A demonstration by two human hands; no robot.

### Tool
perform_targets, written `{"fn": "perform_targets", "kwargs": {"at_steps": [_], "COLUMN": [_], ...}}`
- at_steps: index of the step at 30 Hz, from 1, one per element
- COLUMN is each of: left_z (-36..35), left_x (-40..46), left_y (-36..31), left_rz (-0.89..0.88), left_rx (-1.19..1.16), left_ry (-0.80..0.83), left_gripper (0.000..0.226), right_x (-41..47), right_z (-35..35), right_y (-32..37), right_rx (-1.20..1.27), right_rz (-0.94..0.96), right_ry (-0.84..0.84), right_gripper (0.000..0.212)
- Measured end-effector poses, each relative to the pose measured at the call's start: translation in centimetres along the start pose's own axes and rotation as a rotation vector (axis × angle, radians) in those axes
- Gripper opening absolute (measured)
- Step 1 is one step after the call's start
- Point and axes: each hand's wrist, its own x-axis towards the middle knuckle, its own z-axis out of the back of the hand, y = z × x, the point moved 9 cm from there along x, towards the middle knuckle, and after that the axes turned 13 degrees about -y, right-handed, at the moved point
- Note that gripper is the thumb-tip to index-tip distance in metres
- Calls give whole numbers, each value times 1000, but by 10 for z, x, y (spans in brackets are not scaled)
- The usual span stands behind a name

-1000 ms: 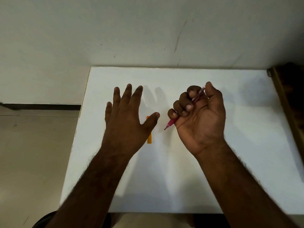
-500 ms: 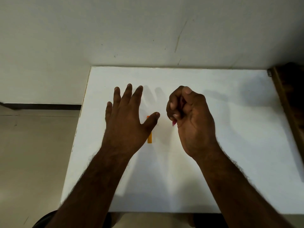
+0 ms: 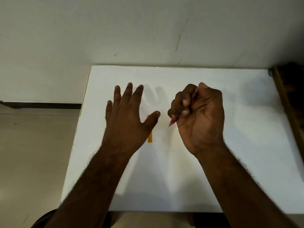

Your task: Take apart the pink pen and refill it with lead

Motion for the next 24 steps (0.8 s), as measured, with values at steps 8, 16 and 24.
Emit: {"fn": "perform_targets", "kwargs": {"at_steps": [8,16,24], "left_z": [-1,0,0], "left_x": [-1,0,0], "left_y": [0,-1,-1], "left_rz": [1,1,1], "left_rx": [-8,1,-5], "left_ry": [2,-1,1], "left_gripper": [82,82,82], "right_x": [5,5,6], "right_z": [20,19,22], "right_y": [-4,-9,-12], "right_rx": [326,376,396], "right_rz": [-186,-228,-238], "right_ry": [-120,-94,-120], "right_gripper": [37,38,38]}}
